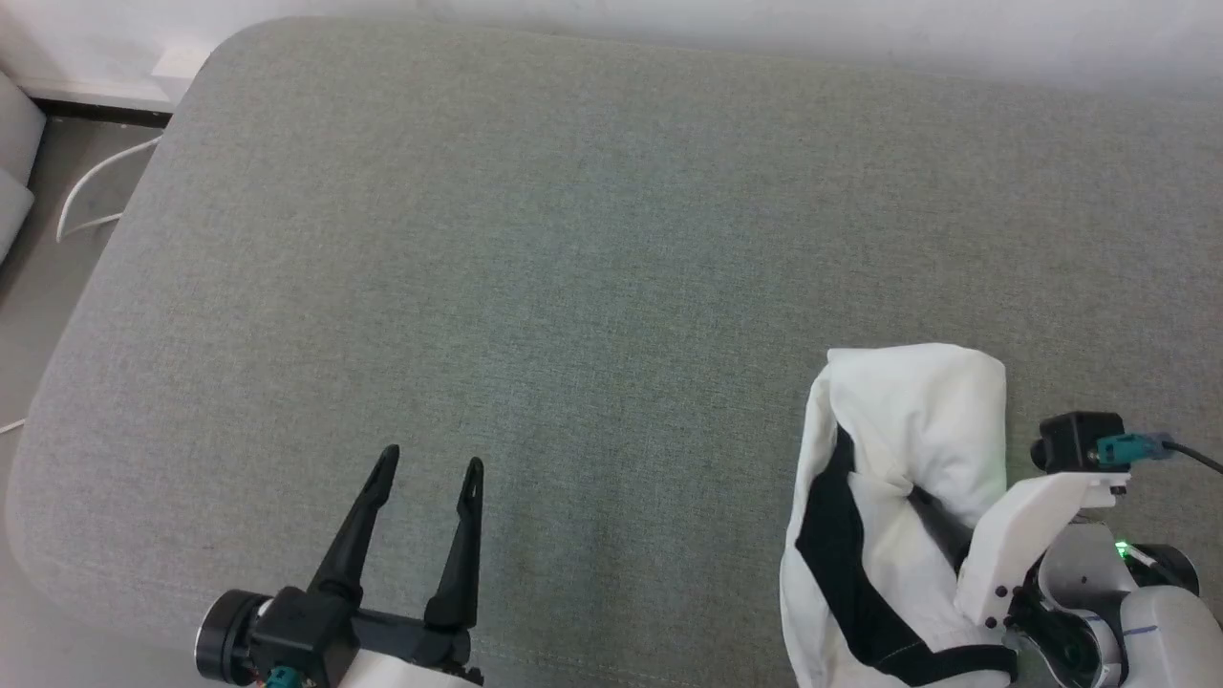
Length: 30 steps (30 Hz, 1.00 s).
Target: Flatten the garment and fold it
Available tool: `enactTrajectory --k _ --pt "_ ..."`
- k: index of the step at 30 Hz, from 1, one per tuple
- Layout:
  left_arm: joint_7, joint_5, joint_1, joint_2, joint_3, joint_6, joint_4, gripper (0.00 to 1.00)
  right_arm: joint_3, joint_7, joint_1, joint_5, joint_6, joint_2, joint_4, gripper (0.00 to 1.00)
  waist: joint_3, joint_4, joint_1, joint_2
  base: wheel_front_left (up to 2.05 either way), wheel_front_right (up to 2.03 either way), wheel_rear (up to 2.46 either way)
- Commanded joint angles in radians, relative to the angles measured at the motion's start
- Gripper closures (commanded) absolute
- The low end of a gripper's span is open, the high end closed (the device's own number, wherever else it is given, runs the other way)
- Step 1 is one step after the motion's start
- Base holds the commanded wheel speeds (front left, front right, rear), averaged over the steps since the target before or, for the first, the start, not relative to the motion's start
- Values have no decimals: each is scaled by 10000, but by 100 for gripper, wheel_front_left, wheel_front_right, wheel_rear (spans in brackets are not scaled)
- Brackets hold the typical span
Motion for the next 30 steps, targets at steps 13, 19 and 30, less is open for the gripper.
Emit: enactTrajectory --k 13,19,30 --pt "-47 -81 52 -39 -37 -107 279 0 252 -115 15 -247 -7 -32 402 100 -596 36 0 0 0 0 0" --pt "-47 -59 260 -25 -55 -119 228 0 432 -122 26 -217 -7 -190 129 100 -792 -168 0 0 0 0 0" --pt "-47 62 -65 101 -34 -135 -184 0 1036 84 -1617 -318 -7 -1117 108 100 -236 -1162 0 0 0 0 0"
